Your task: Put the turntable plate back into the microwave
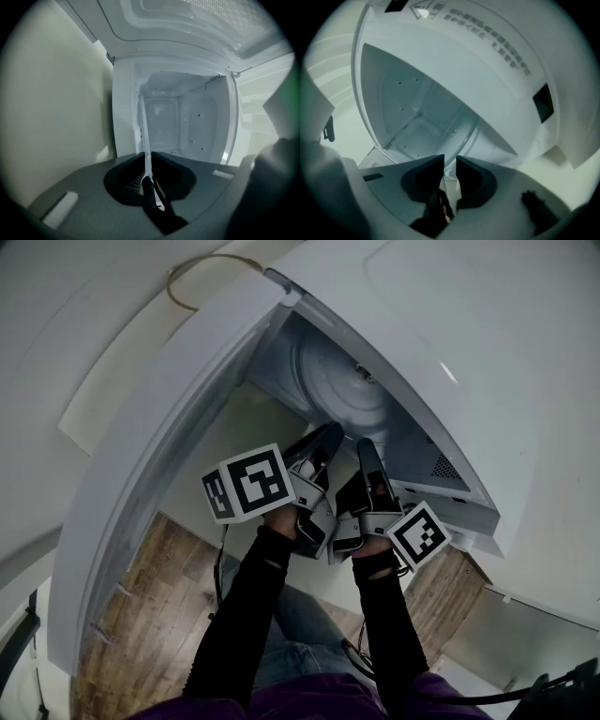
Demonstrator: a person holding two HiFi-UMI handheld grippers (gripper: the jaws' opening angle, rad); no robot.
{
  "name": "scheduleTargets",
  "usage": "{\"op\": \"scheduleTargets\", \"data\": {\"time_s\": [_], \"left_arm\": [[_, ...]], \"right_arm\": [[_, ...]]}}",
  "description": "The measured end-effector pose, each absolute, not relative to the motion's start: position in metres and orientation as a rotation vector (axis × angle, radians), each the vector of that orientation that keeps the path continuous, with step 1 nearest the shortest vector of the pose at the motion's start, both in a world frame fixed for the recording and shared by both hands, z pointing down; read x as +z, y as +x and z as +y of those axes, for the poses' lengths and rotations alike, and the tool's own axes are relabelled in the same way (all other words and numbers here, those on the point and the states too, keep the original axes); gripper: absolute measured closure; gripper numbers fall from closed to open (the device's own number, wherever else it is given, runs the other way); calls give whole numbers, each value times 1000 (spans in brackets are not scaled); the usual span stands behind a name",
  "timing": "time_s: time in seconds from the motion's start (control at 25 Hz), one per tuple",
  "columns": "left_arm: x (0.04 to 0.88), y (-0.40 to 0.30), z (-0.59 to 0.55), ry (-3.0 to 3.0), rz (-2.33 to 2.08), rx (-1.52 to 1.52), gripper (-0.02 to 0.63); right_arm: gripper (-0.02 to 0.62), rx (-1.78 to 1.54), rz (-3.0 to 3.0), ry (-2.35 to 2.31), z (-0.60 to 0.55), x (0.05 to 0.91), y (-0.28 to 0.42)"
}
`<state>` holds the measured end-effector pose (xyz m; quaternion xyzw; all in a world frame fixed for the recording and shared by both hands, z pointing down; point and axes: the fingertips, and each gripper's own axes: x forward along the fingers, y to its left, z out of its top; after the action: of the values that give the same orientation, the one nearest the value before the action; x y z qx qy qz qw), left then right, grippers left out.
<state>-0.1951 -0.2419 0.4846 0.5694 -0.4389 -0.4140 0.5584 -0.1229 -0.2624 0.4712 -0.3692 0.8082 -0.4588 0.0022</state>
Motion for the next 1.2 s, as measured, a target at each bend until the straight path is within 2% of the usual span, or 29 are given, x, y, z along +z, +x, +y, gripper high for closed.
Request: {"op": "scheduleTargets", "data": {"time_s": [0.36,1.2], "left_arm": [[489,-195,-243,1316,-1044,-978,560],[497,-193,-233,1302,-1211,-830,572]], "right_arm": [[514,-1438,2647,-1377,-256,476,-116],[514,-1399,2699,-1084,-231,429,-116]]}}
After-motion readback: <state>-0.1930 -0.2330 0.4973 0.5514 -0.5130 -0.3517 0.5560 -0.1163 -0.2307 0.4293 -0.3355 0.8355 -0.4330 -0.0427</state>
